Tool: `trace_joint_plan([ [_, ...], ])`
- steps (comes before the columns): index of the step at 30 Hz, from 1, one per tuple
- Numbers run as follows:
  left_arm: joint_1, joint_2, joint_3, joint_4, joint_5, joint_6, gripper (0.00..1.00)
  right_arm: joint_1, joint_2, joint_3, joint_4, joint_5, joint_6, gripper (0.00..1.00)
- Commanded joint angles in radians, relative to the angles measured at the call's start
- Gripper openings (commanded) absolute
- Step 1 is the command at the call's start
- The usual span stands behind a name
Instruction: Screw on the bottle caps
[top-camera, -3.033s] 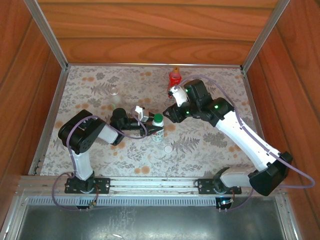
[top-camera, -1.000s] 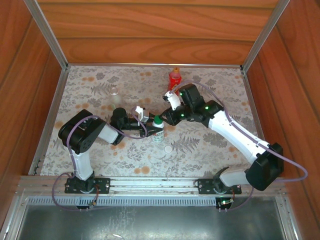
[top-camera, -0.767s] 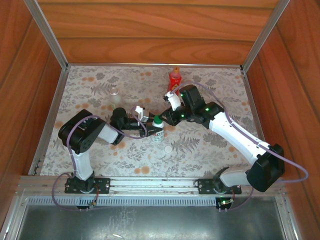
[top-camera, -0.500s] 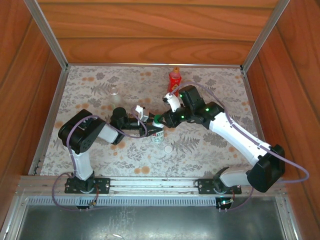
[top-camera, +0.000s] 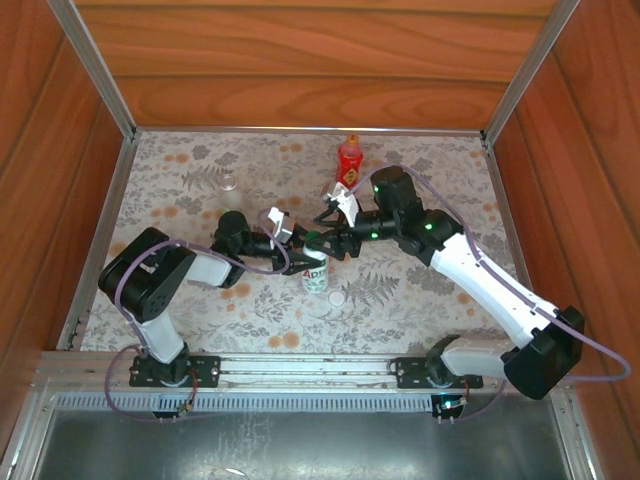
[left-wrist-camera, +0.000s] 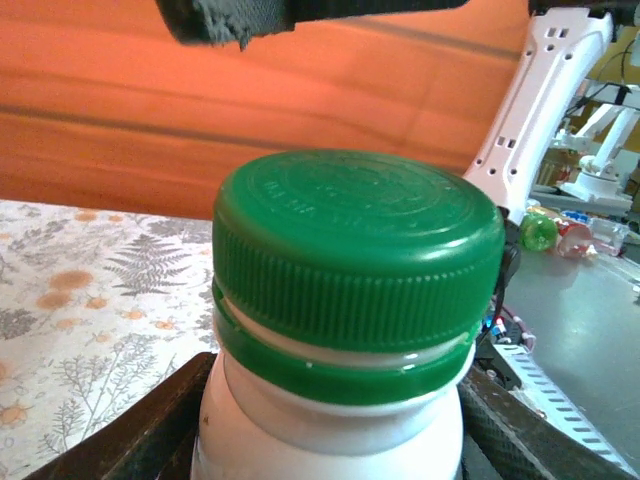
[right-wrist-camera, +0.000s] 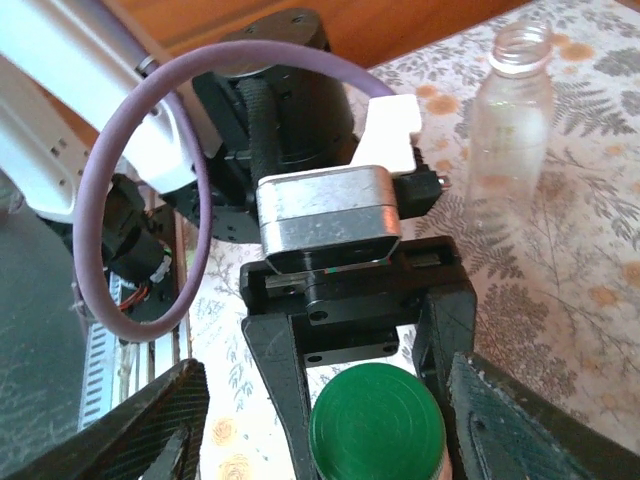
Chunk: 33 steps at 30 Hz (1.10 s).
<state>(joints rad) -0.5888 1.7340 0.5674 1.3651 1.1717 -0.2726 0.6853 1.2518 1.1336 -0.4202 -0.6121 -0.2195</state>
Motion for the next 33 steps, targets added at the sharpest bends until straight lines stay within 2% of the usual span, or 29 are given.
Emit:
trace_joint_plan([
  [1, -0.006, -0.039, 0.002, 0.003, 0.046, -0.023, 0.57, -0.011, 0.037, 0.015, -0.038, -0.08, -0.098, 0.63],
  [12, -0.006, -0.079, 0.0, -0.04, 0.047, -0.005, 0.57, -0.011, 0.078, 0.024, -0.066, -0.096, -0.13, 0.47],
  [20, -0.008, -0.077, 0.006, -0.051, 0.045, 0.003, 0.57, -0.01, 0.077, 0.024, -0.026, -0.132, -0.105, 0.52],
  [29, -0.008, -0.077, 0.006, -0.062, 0.039, 0.01, 0.57, -0.009, 0.087, 0.023, -0.029, -0.14, -0.097, 0.42],
  [33, -0.008, -0.086, 0.003, -0.067, 0.013, 0.025, 0.57, -0.008, 0.083, 0.015, -0.05, -0.126, -0.094, 0.4],
])
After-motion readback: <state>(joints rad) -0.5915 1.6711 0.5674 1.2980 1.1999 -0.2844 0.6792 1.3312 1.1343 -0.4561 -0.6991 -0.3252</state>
